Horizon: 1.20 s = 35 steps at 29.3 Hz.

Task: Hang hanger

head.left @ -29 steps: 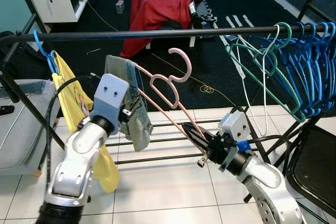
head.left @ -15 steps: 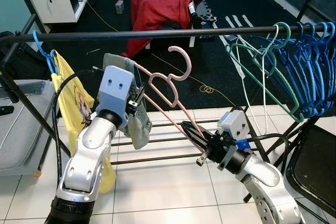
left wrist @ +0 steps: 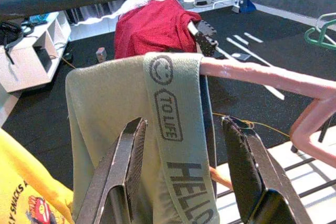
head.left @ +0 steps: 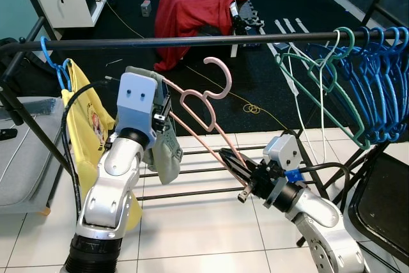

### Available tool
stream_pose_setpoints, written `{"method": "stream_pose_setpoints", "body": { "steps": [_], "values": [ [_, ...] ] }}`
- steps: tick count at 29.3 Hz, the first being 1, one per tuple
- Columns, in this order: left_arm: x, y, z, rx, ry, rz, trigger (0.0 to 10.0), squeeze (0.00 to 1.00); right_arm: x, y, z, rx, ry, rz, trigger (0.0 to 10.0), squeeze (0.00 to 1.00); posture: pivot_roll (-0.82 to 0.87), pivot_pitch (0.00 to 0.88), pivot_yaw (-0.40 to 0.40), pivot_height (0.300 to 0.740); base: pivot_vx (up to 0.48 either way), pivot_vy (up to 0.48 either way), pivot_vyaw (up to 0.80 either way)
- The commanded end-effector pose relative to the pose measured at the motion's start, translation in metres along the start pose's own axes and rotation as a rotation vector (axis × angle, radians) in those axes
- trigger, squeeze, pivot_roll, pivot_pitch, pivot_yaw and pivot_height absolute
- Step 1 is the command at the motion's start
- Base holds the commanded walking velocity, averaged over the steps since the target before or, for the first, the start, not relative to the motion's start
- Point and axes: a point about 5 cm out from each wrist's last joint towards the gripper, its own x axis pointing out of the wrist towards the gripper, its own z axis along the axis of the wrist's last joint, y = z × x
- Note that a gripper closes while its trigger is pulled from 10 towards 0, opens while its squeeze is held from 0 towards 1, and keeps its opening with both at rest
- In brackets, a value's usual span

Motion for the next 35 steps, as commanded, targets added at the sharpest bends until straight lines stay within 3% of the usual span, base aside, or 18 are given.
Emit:
{"method": "stream_pose_setpoints", "body": {
  "steps": [1,6,10,17,18,19,20,23,24,35],
  "values": [
    [0.001,-0.003,0.0,-0.004,-0.006,0.001,10.0,0.0,0.002,0.002,-0.001,0.009,-0.014,0.01,0.0,0.0,-0.05,0.171,0.026,0.74,0.0,0.0,0.0],
    [0.004,-0.004,-0.002,0.005,-0.002,0.005,10.0,0.0,0.002,0.002,0.0,0.009,-0.017,0.011,0.0,0.0,-0.05,0.172,0.025,0.74,0.0,0.0,0.0],
    [0.011,0.009,-0.008,0.084,0.018,0.139,10.0,0.0,0.005,0.005,0.002,0.011,-0.024,0.02,0.0,0.0,-0.05,0.169,0.024,0.74,0.0,0.0,0.0],
    [0.016,0.012,-0.009,0.098,0.017,0.188,10.0,0.0,0.006,0.007,0.003,0.012,-0.028,0.025,0.0,0.0,-0.05,0.166,0.027,0.74,0.0,0.0,0.0],
    [0.017,0.011,-0.009,0.104,0.014,0.193,7.1,0.0,0.006,0.008,0.003,0.011,-0.028,0.026,0.0,0.0,-0.06,0.165,0.027,0.74,0.0,0.0,0.0],
    [0.017,0.011,-0.009,0.104,0.014,0.193,7.1,0.0,0.006,0.008,0.003,0.011,-0.028,0.026,0.0,0.0,-0.06,0.165,0.027,0.74,0.0,0.0,0.0],
    [0.018,0.011,-0.009,0.106,0.012,0.195,3.2,0.0,0.006,0.008,0.003,0.011,-0.029,0.026,0.0,0.0,-0.06,0.163,0.027,0.74,0.0,0.0,0.0],
    [0.018,0.011,-0.009,0.107,0.009,0.197,3.2,0.0,0.006,0.008,0.003,0.011,-0.029,0.026,0.0,0.0,-0.06,0.163,0.027,0.74,0.0,0.0,0.0],
    [0.018,0.011,-0.009,0.107,0.007,0.2,0.0,0.0,0.005,0.009,0.003,0.011,-0.029,0.027,0.0,0.0,-0.06,0.16,0.027,0.74,0.0,0.0,0.0],
    [0.018,0.014,-0.007,0.121,-0.015,0.212,0.0,0.0,0.006,0.009,0.003,0.01,-0.031,0.03,0.0,0.0,-0.05,0.153,0.026,0.74,0.0,0.0,0.0]
  ]
}}
